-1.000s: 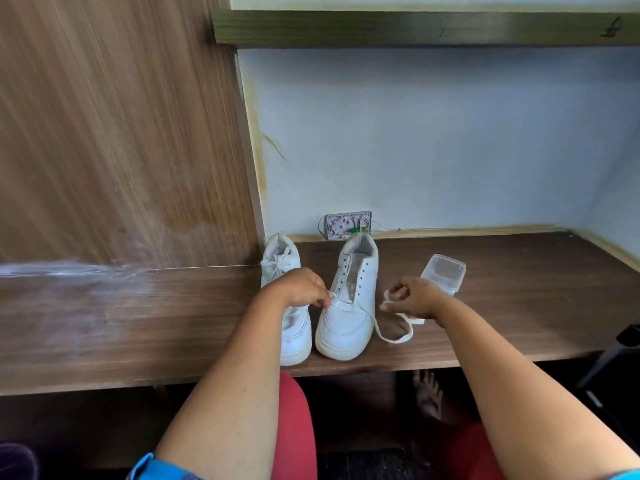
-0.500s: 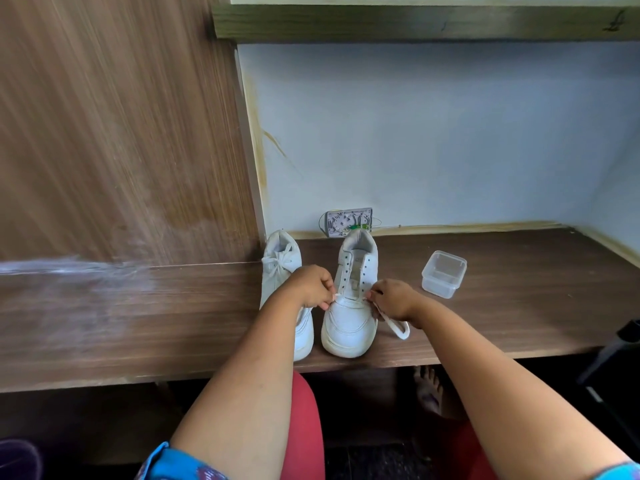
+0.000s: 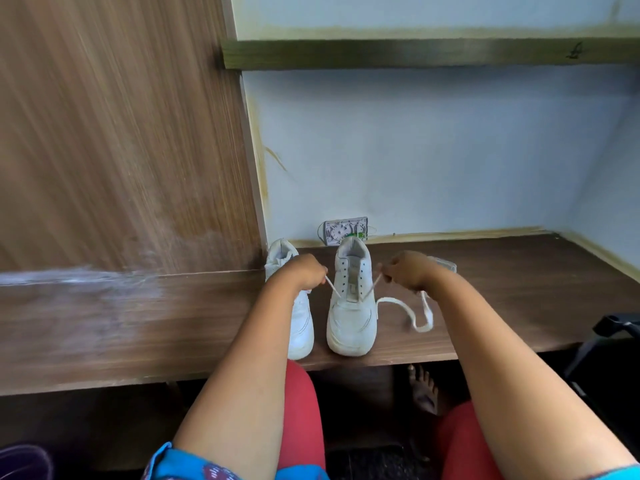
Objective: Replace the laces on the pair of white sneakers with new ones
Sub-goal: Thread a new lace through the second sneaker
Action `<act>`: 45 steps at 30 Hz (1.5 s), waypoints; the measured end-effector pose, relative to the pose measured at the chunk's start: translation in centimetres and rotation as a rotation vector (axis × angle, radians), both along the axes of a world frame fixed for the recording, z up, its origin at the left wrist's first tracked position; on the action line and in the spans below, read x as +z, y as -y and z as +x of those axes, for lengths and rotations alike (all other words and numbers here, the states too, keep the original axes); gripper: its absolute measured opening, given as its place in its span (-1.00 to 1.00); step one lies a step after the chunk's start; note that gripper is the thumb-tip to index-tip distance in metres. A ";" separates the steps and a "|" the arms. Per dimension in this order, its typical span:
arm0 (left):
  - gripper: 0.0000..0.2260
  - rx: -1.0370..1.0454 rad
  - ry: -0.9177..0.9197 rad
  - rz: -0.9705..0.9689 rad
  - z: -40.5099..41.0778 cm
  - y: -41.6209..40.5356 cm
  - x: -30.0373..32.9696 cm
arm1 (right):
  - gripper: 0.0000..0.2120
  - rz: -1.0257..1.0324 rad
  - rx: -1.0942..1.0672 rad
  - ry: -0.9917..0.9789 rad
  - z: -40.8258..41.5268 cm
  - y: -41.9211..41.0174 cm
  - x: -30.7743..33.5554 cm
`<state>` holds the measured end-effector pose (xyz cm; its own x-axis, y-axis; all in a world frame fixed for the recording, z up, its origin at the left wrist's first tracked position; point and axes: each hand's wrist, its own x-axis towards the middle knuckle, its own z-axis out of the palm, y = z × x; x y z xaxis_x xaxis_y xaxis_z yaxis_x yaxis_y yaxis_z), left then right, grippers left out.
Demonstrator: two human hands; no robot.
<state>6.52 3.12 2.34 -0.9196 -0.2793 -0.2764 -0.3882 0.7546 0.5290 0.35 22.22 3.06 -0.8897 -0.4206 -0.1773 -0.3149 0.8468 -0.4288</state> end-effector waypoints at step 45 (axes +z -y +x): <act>-0.88 0.086 -0.457 0.211 9.3 -3.6 8.0 | -0.62 -0.205 -0.371 0.149 8.6 1.6 -9.4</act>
<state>15.81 6.74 10.33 -0.9358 -0.3408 0.0904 -0.1373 0.5883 0.7969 8.91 20.58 -6.38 -0.9581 -0.1177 -0.2612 0.0721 0.7833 -0.6174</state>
